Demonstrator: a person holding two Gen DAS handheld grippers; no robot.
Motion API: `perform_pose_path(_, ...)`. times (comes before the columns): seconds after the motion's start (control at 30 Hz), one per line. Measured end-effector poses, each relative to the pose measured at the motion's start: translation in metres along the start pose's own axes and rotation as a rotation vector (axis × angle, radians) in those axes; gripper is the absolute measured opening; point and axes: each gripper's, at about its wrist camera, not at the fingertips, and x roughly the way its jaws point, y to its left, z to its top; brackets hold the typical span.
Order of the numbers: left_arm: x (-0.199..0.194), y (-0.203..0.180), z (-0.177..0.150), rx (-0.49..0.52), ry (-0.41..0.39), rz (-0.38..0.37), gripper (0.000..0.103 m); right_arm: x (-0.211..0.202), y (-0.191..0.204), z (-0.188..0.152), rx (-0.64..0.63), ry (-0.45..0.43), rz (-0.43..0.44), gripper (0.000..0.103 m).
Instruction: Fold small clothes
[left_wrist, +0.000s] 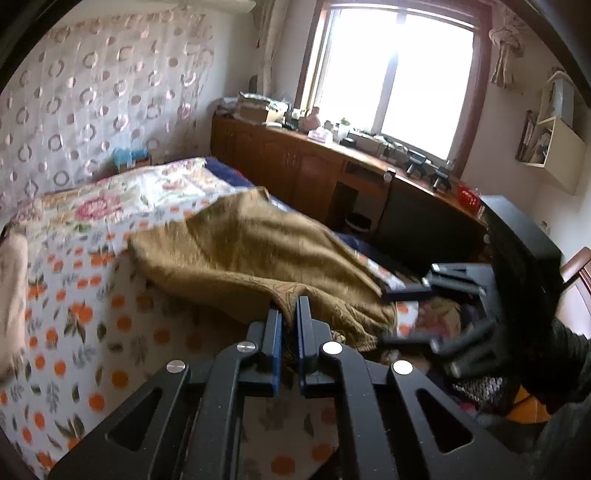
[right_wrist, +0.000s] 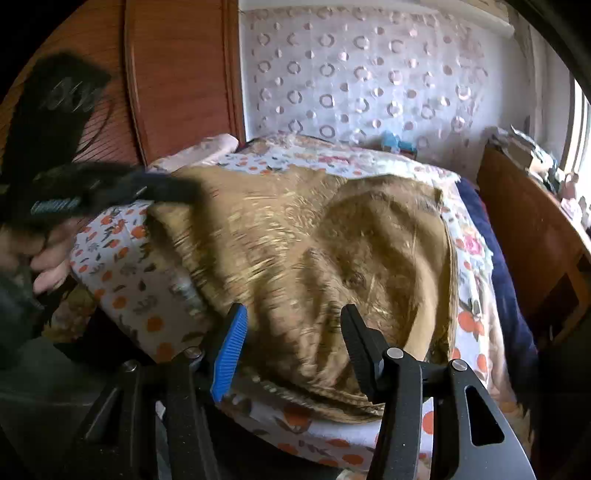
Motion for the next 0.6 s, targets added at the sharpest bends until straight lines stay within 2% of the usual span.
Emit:
perform_pose_path(0.17, 0.005, 0.008, 0.007, -0.021, -0.012, 0.006, 0.007, -0.01, 0.006, -0.011, -0.049, -0.001, 0.004, 0.058)
perform_pose_path(0.3, -0.002, 0.011, 0.006, -0.033, -0.044, 0.034, 0.007, 0.009, -0.005, -0.021, -0.034, 0.061, -0.033, 0.058)
perform_pose_path(0.47, -0.004, 0.011, 0.005, -0.035, -0.05, 0.047, 0.007, 0.028, -0.026, -0.035, -0.063, 0.105, -0.147, 0.058)
perform_pose_path(0.6, -0.007, 0.013, 0.002, -0.048, -0.061, 0.059, 0.007, 0.031, -0.053, -0.037, -0.016, 0.133, -0.198, 0.058)
